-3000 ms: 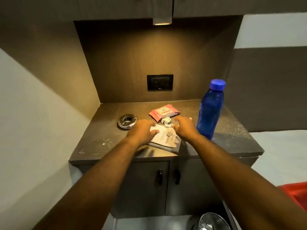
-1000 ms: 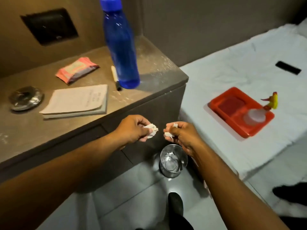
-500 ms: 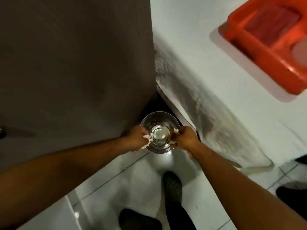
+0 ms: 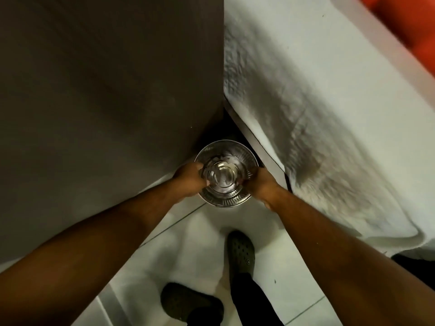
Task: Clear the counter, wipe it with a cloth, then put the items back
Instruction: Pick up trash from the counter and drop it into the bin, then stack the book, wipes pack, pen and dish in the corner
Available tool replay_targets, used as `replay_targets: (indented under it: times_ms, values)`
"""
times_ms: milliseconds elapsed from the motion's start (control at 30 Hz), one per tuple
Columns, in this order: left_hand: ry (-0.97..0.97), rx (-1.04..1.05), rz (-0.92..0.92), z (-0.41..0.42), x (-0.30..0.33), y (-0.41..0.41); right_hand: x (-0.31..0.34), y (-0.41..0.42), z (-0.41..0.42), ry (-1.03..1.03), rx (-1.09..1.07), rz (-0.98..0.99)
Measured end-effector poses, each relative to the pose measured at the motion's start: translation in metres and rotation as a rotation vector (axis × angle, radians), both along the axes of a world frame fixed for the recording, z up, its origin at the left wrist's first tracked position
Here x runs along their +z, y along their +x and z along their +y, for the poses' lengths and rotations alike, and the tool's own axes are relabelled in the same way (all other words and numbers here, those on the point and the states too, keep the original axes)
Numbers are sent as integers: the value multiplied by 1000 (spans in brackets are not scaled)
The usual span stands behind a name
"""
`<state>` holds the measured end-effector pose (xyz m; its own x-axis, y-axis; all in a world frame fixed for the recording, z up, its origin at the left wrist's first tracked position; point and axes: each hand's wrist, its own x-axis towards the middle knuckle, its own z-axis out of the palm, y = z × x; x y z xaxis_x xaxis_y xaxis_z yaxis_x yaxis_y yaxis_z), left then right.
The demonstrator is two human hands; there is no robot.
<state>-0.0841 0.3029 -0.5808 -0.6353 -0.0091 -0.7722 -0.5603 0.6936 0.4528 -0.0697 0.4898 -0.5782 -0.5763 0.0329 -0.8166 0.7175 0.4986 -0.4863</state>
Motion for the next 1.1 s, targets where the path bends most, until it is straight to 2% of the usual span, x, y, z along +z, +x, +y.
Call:
replay_targets:
  times_ms: [233, 333, 467, 667, 900, 1100]
  values:
    - [48, -70, 40, -25, 121, 18, 115, 15, -22, 7, 26, 43]
    - [25, -88, 76, -37, 200, 32, 188, 21, -42, 39, 174, 118]
    - [-19, -170, 193, -53, 309, 54, 291, 29, -67, 99, 315, 289]
    - [-88, -302, 457, -101, 442, 96, 426, 41, -117, 42, 356, 600]
    - [-73, 5, 731, -194, 540, 134, 529, 49, -203, 27, 416, 894]
    - [-276, 204, 805, -275, 586, 142, 565, 49, -282, 10, 532, 920]
